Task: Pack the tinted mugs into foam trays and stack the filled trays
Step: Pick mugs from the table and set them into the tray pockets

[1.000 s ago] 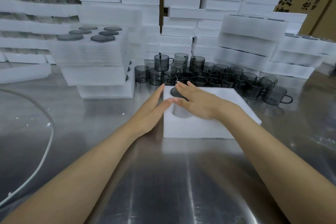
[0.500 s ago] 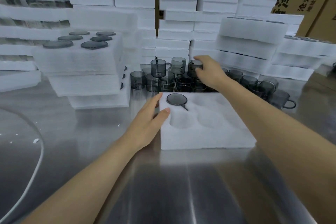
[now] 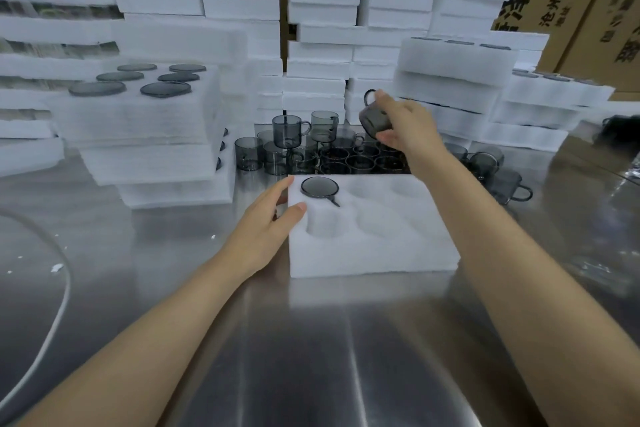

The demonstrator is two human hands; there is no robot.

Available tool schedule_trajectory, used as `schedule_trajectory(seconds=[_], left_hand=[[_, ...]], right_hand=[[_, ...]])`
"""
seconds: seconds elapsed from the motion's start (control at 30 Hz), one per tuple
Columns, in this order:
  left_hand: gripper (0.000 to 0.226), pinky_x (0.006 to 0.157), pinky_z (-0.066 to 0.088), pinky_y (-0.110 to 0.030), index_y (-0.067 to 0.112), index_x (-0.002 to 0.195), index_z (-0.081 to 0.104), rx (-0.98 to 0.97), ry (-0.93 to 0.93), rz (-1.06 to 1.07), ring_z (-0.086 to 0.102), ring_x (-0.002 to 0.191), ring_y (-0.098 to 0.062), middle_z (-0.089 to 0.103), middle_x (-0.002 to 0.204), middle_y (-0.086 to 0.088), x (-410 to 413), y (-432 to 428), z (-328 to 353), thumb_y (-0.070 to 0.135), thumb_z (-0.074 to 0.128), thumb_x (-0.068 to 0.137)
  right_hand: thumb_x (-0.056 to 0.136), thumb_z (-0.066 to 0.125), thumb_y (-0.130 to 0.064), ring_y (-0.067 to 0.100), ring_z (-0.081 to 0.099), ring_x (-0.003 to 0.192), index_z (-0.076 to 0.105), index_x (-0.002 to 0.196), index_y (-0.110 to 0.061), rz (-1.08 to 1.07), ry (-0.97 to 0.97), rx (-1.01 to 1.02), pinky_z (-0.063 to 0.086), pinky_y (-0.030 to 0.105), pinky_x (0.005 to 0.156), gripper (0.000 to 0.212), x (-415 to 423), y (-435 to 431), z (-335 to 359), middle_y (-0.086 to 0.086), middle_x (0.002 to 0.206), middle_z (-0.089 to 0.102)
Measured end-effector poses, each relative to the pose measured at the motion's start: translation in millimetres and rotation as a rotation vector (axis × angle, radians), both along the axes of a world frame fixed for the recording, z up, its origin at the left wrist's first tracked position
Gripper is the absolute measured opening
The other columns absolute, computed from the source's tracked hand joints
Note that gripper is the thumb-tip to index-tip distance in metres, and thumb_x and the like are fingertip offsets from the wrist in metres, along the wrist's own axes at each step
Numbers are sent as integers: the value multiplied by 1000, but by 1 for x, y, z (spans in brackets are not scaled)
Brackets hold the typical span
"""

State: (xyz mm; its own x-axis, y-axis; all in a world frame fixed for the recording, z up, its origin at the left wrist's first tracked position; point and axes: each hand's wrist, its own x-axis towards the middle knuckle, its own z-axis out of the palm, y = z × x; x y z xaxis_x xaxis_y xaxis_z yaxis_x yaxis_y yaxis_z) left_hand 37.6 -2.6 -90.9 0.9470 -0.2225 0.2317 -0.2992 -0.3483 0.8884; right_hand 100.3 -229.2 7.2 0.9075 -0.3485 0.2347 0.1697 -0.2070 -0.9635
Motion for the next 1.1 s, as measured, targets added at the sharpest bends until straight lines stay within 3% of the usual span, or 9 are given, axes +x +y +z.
schedule_trajectory(seconds=[0.1, 0.27, 0.4, 0.57, 0.67, 0.8, 0.93, 1.0, 1.1], left_hand=[[52, 115, 30, -35, 26, 149, 34, 18, 13, 1, 41, 134, -10, 44, 145, 5, -1, 0, 1, 31, 50, 99], [54, 116, 19, -29, 31, 152, 25, 93, 18, -12, 26, 141, -5, 28, 157, 11, -4, -1, 0, 38, 43, 101], [54, 107, 20, -21, 32, 152, 23, 97, 35, -2, 29, 129, 4, 25, 157, 11, -3, -2, 0, 38, 42, 101], [54, 101, 19, -18, 33, 152, 23, 85, 35, -4, 29, 122, 9, 25, 157, 12, -2, -2, -1, 38, 42, 101], [55, 101, 18, -17, 34, 152, 23, 75, 45, -13, 28, 122, 10, 24, 156, 14, -3, -1, -2, 39, 41, 101], [55, 102, 20, -19, 34, 152, 22, 54, 50, -23, 29, 123, 8, 25, 156, 15, -2, -1, -2, 38, 42, 101], [54, 102, 20, -18, 33, 152, 23, 38, 51, -23, 29, 122, 10, 25, 155, 16, -1, -1, -3, 37, 43, 102], [55, 101, 19, -18, 34, 152, 23, 32, 52, -25, 29, 122, 10, 25, 155, 17, 0, -1, -4, 37, 43, 101], [54, 101, 19, -17, 34, 152, 23, 31, 50, -27, 29, 122, 11, 25, 154, 18, 0, -1, -4, 37, 42, 101]], right_hand=[[93, 54, -49, 17, 73, 74, 66, 91, -8, 233, 47, 404, 57, 25, 66, 43, -35, -14, -5, 3, 85, 74], [96, 49, -48, 23, 70, 78, 54, 76, -6, 265, 52, 554, 58, 32, 73, 47, -61, -14, -37, 12, 90, 63], [95, 57, -36, 20, 66, 72, 62, 79, -10, 201, -12, 421, 56, 29, 67, 31, -61, -7, -40, 4, 77, 66], [94, 61, -15, 13, 63, 86, 68, 82, -17, 282, -108, 146, 54, 29, 80, 14, -60, -6, -52, 1, 88, 67], [91, 59, -1, 6, 61, 85, 69, 86, -17, 311, -153, 87, 52, 34, 94, 19, -60, -7, -55, -7, 82, 67], [83, 47, 17, 21, 60, 94, 71, 94, -8, 368, -116, 89, 48, 34, 98, 37, -61, -4, -53, 8, 90, 68], [90, 41, -7, 21, 59, 87, 75, 84, -3, 412, -55, 360, 49, 28, 84, 34, -61, -5, -49, 14, 91, 71], [90, 58, -35, 14, 59, 76, 76, 81, -11, 354, -56, 210, 45, 23, 74, 32, -61, -5, -51, 7, 82, 71], [85, 72, -27, 11, 54, 67, 71, 75, -24, 237, -130, -55, 40, 25, 68, 10, -62, -4, -54, -2, 70, 66]])
